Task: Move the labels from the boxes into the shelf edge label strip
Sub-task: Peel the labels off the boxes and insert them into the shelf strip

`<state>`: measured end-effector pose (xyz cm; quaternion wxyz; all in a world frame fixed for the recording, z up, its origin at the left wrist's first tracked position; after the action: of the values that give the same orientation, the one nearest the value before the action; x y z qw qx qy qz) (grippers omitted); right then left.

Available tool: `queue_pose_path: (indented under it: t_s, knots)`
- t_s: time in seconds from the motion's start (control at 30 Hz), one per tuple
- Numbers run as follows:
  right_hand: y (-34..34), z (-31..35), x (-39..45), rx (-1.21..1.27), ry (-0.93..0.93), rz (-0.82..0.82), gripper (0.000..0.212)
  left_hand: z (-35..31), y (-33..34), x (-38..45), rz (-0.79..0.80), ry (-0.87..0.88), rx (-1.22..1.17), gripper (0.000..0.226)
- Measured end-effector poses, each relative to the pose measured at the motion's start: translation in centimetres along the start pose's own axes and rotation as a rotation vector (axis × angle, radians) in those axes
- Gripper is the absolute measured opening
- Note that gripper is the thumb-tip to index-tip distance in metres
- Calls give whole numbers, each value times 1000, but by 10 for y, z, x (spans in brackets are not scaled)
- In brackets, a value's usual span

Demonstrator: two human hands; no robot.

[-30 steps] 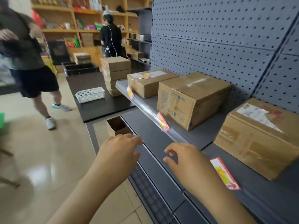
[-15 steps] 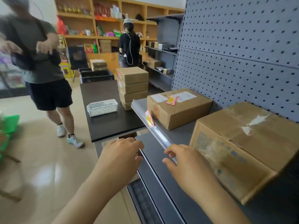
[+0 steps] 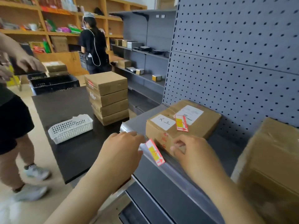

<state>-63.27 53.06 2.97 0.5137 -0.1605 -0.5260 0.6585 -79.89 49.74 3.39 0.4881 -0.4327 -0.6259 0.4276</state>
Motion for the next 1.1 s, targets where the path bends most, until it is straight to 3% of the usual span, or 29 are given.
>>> queue_pose_path:
  t_s: [0.1,0.23,0.3,0.43,0.7,0.83,1.1]
  knots:
    - [6,-6,24,1,80,-15,9,3,5,33,17,55,-40,32]
    - [12,-25,61,-197,214,-121,31,6,14,78,33,97,-61,34]
    - [17,-38,79,-332,295,-85,44,7,17,98,13,96,-70,34]
    - [27,-58,101,-334,419,-31,54,2,24,130,5,138,-82,32]
    - [28,-71,126,-162,516,18,30,-6,36,176,32,256,-150,31]
    - [24,-62,127,-142,551,-58,15,-8,39,192,47,357,-185,31]
    - [14,-30,104,-156,616,-276,16,-8,37,189,89,580,-214,28]
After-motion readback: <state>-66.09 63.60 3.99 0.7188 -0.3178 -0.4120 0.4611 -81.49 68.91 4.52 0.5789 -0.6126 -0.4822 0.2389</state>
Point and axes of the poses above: each hand's wrist, its own x-axis towards the middle knuckle, its own y-axis out of the palm, z = x × y, the point moved 4 cm from there along x, towards the middle knuckle, and after that the axes turned 11 degrees about -y, right-handed, at the moved point
